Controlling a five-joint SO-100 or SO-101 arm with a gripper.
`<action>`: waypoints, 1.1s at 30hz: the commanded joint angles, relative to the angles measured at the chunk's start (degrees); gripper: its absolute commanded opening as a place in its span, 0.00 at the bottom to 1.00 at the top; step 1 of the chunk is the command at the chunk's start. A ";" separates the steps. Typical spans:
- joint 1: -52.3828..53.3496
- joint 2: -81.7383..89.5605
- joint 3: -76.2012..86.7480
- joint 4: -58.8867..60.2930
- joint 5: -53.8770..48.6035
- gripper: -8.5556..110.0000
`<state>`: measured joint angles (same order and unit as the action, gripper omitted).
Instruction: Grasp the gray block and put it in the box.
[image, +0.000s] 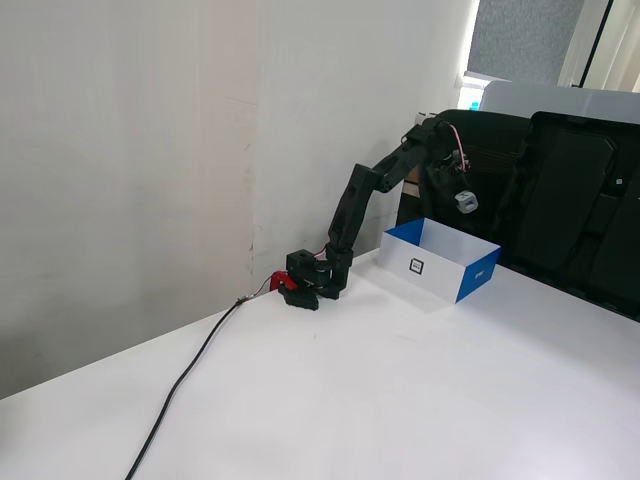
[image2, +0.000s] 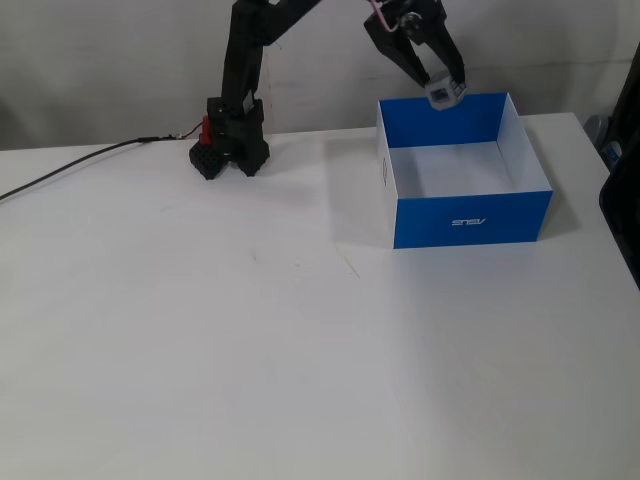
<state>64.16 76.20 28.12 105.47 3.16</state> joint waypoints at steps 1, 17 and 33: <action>4.66 5.19 5.27 2.46 -3.69 0.07; 6.94 8.70 22.32 2.37 -9.58 0.24; -1.14 11.34 15.56 2.46 -9.14 0.07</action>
<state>65.65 79.63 48.78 105.47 -5.98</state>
